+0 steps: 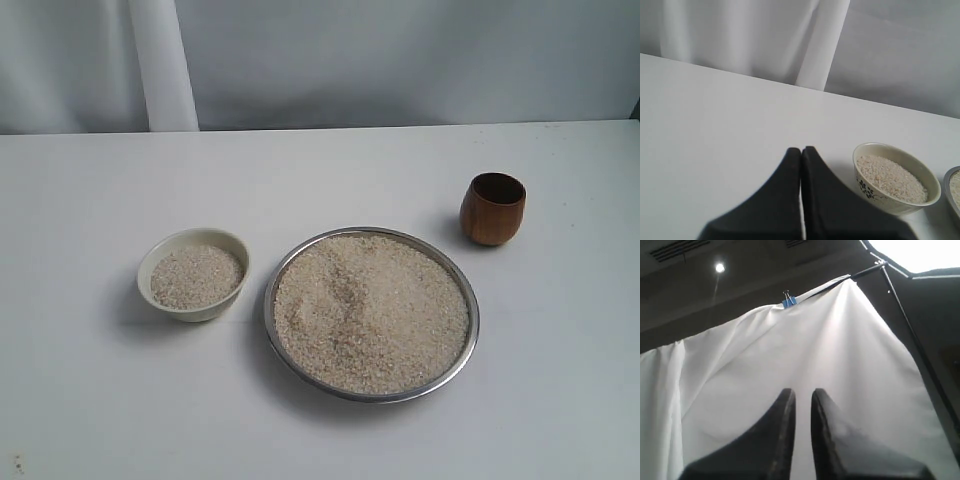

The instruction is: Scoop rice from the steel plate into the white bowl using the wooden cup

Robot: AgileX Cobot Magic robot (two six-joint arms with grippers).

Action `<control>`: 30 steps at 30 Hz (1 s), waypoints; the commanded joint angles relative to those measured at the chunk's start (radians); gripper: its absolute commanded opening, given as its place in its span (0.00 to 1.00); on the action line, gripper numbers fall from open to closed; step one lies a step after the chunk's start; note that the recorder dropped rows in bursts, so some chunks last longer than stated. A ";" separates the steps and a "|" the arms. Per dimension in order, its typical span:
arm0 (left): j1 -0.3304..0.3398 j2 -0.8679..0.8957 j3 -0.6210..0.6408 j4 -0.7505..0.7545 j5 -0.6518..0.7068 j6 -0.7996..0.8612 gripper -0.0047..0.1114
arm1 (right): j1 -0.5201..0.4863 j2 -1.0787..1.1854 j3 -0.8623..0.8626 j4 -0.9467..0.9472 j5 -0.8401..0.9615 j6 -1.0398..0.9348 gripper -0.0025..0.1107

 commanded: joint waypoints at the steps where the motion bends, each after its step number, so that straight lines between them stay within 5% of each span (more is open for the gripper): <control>1: -0.006 -0.003 -0.001 -0.003 0.001 -0.003 0.04 | -0.005 -0.004 -0.141 -0.032 0.259 0.086 0.11; 7: -0.006 -0.003 -0.001 -0.003 0.001 -0.003 0.04 | -0.005 0.152 -0.359 -0.069 0.399 0.084 0.02; 17: -0.006 -0.003 -0.001 -0.003 0.001 -0.003 0.04 | -0.003 0.587 -0.748 -0.238 0.814 0.006 0.02; 30: -0.006 -0.003 -0.001 -0.003 0.001 -0.003 0.04 | -0.003 0.974 -0.797 -0.238 0.722 -0.069 0.02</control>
